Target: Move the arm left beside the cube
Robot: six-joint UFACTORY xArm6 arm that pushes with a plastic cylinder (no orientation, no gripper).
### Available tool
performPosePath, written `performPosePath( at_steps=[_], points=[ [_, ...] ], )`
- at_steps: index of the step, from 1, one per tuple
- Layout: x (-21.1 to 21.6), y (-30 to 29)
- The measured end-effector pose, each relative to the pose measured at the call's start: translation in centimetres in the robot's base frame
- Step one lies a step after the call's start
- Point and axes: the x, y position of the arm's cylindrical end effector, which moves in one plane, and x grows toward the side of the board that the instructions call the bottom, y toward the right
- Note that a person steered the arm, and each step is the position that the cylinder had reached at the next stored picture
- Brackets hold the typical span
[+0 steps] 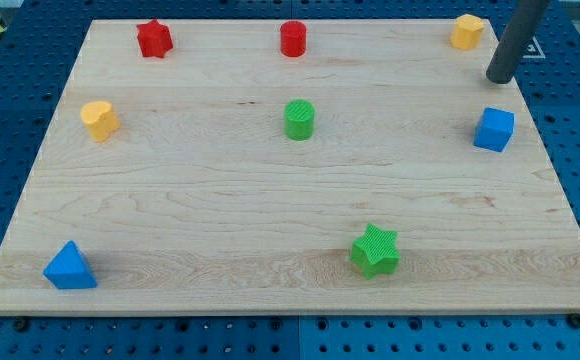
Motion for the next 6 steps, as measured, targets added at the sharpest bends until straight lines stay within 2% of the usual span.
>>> performPosePath(
  at_steps=[4, 6],
  points=[
    [0.3, -4.1],
    [3.5, -7.9]
  ],
)
